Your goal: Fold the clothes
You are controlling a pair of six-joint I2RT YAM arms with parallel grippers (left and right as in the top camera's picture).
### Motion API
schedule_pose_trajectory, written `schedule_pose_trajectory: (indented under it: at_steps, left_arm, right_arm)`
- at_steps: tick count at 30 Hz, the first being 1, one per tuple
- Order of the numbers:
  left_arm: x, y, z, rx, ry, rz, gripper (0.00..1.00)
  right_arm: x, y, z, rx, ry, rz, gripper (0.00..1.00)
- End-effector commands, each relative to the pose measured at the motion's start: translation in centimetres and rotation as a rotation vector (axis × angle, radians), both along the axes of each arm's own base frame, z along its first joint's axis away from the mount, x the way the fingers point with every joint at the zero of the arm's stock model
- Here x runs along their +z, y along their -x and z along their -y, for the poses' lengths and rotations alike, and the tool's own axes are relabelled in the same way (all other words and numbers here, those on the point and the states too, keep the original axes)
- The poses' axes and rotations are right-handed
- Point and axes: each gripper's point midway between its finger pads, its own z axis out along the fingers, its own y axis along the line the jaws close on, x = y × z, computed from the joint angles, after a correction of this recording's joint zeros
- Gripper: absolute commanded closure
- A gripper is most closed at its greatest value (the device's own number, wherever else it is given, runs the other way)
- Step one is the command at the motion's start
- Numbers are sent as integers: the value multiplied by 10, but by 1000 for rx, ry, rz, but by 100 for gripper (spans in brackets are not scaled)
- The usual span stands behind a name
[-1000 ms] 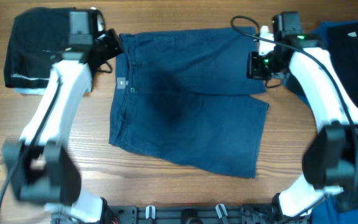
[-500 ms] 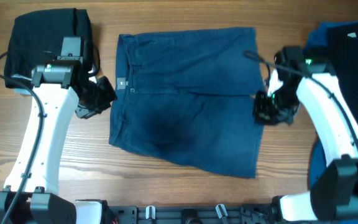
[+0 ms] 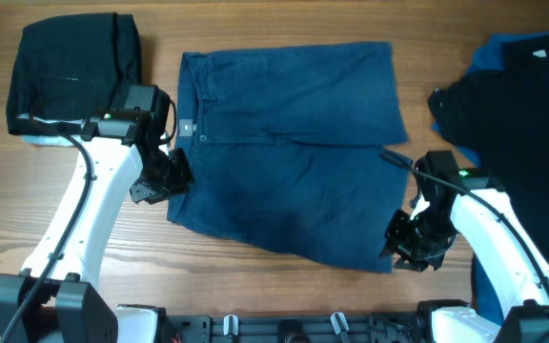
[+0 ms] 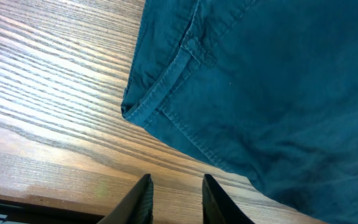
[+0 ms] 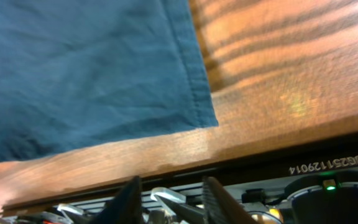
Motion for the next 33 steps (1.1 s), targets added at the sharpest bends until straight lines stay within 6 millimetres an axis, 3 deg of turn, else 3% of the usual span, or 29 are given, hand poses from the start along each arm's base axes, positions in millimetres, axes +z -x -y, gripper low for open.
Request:
schedule_pose_trajectory:
  at_steps: [1, 7, 8, 17, 26, 33]
  left_arm:
    - [-3, 2, 1, -6, 1, -9, 71]
    - [-3, 0, 3, -6, 10, -3, 66]
    - [-3, 0, 3, -6, 10, -3, 66]
    - [-3, -2, 4, -6, 18, 4, 64]
    - [-3, -2, 4, -6, 18, 5, 64]
    - [-3, -1, 5, -6, 25, 3, 63]
  right_arm:
    - [-7, 14, -3, -73, -4, -55, 62]
    - [-31, 22, -3, -186, 30, -79, 54]
    - [-34, 20, -3, -189, 28, -69, 50]
    - [-41, -4, -4, -234, 28, 25, 47]
    - [-65, 23, -8, -289, 14, -39, 43]
    - [-70, 0, -12, -290, -23, 66, 44]
